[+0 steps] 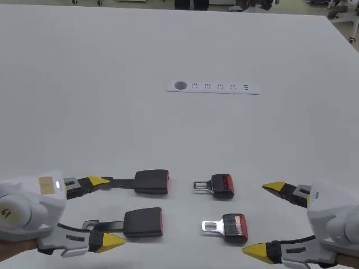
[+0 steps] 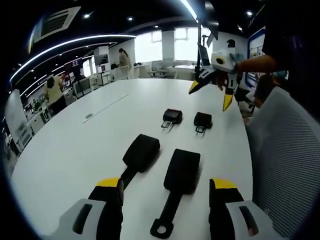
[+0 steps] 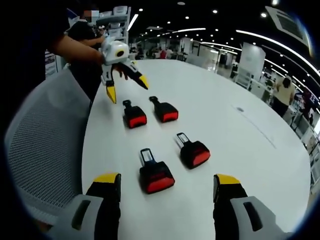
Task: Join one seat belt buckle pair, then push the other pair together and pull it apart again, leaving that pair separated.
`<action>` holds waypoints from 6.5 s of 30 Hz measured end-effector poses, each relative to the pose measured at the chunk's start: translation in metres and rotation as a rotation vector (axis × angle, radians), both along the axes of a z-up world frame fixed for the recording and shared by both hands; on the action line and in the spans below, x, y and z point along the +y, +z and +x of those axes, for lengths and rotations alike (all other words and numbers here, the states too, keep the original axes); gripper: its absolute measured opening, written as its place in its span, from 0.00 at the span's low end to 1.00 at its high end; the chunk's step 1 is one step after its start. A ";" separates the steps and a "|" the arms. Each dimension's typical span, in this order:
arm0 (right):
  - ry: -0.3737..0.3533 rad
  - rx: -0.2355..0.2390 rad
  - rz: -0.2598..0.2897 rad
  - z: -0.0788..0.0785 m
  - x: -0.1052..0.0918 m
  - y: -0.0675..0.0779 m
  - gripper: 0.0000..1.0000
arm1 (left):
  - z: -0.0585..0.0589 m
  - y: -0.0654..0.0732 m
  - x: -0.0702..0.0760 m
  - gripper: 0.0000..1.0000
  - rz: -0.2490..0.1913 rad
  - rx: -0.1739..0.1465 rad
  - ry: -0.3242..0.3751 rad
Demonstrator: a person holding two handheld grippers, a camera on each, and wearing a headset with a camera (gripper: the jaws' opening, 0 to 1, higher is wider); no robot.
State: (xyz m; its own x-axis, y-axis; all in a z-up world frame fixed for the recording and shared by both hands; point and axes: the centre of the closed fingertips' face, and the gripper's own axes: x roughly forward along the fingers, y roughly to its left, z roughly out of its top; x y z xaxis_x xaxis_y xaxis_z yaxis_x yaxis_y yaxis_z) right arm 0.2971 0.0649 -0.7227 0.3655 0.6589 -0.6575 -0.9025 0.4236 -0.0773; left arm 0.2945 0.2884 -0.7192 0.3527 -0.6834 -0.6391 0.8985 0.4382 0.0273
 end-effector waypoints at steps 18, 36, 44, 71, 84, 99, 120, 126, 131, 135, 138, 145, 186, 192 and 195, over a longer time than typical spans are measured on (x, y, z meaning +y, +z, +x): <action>0.158 0.026 -0.082 -0.006 0.008 -0.016 0.51 | -0.004 -0.025 -0.014 0.49 0.133 0.067 -0.186; 0.259 0.047 -0.150 -0.006 0.014 -0.036 0.35 | -0.006 -0.046 -0.016 0.35 0.222 0.106 -0.265; 0.294 0.056 -0.179 -0.009 0.014 -0.043 0.32 | -0.005 -0.050 -0.018 0.34 0.231 0.113 -0.280; 0.328 0.053 -0.199 -0.010 0.014 -0.048 0.30 | -0.007 -0.059 -0.018 0.33 0.266 0.123 -0.363; 0.325 0.062 -0.184 -0.009 0.018 -0.044 0.30 | -0.009 -0.059 -0.020 0.33 0.259 0.134 -0.365; 0.334 0.060 -0.168 -0.008 0.033 -0.044 0.30 | -0.008 -0.060 -0.017 0.33 0.274 0.148 -0.360; 0.356 0.052 -0.146 -0.007 0.058 -0.042 0.30 | -0.008 -0.060 -0.017 0.33 0.288 0.158 -0.351; 0.359 0.050 -0.141 -0.007 0.063 -0.042 0.30 | -0.008 -0.060 -0.017 0.33 0.289 0.160 -0.348; 0.363 0.048 -0.137 -0.007 0.068 -0.042 0.30 | -0.008 -0.059 -0.017 0.33 0.290 0.160 -0.350; 0.366 0.049 -0.135 -0.007 0.072 -0.042 0.30 | -0.008 -0.059 -0.018 0.33 0.289 0.159 -0.351; 0.369 0.049 -0.133 -0.007 0.076 -0.042 0.30 | -0.008 -0.059 -0.018 0.33 0.290 0.159 -0.353; 0.372 0.050 -0.126 -0.007 0.084 -0.043 0.30 | -0.007 -0.060 -0.017 0.33 0.292 0.160 -0.354; 0.375 0.059 -0.113 -0.010 0.111 -0.045 0.30 | -0.007 -0.061 -0.017 0.32 0.288 0.157 -0.359; 0.369 0.053 -0.108 -0.009 0.112 -0.047 0.30 | -0.007 -0.061 -0.016 0.32 0.289 0.154 -0.362; 0.369 0.051 -0.105 -0.009 0.113 -0.047 0.29 | -0.007 -0.061 -0.016 0.32 0.287 0.152 -0.362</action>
State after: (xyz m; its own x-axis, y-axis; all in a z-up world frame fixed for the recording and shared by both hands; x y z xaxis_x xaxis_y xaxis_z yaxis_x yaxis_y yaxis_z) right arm 0.2877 0.1775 -0.7698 0.0815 0.6683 -0.7394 -0.9966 0.0619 -0.0538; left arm 0.2880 0.2725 -0.7804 0.0126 -0.5338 -0.8455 0.9950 0.0909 -0.0425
